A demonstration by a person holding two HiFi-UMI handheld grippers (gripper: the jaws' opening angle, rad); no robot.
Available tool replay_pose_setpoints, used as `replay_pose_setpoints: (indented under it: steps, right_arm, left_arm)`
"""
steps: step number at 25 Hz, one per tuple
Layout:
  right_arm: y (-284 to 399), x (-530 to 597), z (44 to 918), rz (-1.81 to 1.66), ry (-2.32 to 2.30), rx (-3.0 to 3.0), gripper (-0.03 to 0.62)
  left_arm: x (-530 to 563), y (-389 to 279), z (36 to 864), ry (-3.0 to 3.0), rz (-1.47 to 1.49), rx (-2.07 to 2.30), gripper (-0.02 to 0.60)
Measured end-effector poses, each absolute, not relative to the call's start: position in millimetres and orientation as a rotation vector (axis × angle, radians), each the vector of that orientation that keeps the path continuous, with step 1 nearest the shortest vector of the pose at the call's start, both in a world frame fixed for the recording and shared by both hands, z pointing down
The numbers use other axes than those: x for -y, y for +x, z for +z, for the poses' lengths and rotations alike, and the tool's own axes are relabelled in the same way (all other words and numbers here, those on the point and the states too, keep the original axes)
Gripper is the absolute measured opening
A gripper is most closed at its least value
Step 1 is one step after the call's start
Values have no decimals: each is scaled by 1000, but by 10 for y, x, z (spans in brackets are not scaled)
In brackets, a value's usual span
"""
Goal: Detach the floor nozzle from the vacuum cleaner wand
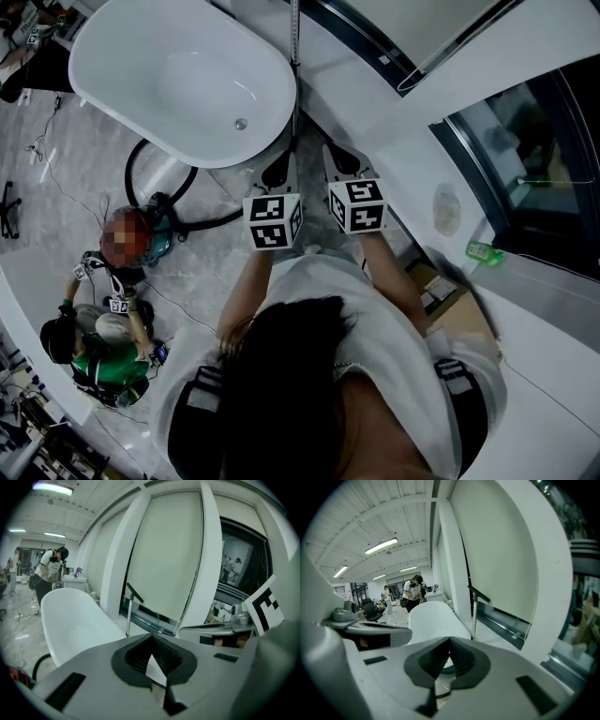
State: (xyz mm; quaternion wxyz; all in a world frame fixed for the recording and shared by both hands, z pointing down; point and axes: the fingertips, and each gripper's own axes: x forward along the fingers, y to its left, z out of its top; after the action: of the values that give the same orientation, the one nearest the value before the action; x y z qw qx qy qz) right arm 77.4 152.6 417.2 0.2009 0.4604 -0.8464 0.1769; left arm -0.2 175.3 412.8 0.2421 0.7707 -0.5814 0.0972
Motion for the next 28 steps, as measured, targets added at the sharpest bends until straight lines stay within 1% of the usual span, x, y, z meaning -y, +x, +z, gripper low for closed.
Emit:
replay_pose_setpoints:
  steps: [16, 28]
  right_arm:
    - [499, -898, 4190, 511, 1382, 2297, 15]
    - [267, -664, 4094, 489, 1412, 2281, 15]
  left_arm:
    - [-1066, -453, 4175, 2137, 273, 1529, 3]
    - [-803, -571, 4015, 2215, 251, 1455, 3]
